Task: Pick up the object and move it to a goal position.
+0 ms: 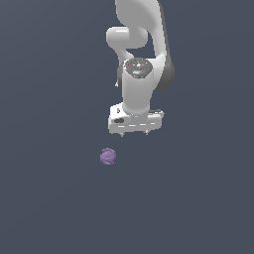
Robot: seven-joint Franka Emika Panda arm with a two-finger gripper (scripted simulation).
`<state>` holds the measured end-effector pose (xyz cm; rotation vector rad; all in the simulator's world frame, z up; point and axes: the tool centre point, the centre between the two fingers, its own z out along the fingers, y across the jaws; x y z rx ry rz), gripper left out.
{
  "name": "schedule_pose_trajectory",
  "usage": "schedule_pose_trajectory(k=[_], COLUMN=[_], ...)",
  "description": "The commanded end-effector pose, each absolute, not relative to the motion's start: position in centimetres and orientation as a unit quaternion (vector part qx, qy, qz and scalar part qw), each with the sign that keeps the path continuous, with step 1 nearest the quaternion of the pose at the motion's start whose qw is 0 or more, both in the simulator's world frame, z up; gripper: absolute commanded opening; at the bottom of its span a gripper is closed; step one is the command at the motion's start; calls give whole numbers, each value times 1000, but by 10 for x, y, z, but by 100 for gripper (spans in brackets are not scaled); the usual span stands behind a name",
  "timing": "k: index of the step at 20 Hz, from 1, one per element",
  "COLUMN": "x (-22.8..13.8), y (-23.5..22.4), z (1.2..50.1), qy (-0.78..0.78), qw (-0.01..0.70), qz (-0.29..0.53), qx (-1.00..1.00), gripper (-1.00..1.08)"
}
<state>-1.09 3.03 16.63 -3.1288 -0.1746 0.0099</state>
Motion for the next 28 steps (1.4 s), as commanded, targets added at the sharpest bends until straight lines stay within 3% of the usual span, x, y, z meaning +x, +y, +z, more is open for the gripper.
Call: schedule_pose_trajectory(k=[1, 9, 21, 28], x=[-11, -2, 25, 29], y=[29, 12, -69, -90], z=[166, 155, 103, 90], qy=[-55, -33, 59, 81], qw=[4, 5, 2, 0], qz=[3, 3, 1, 0], qx=[-998, -999, -998, -997], gripper=[100, 100, 100, 100])
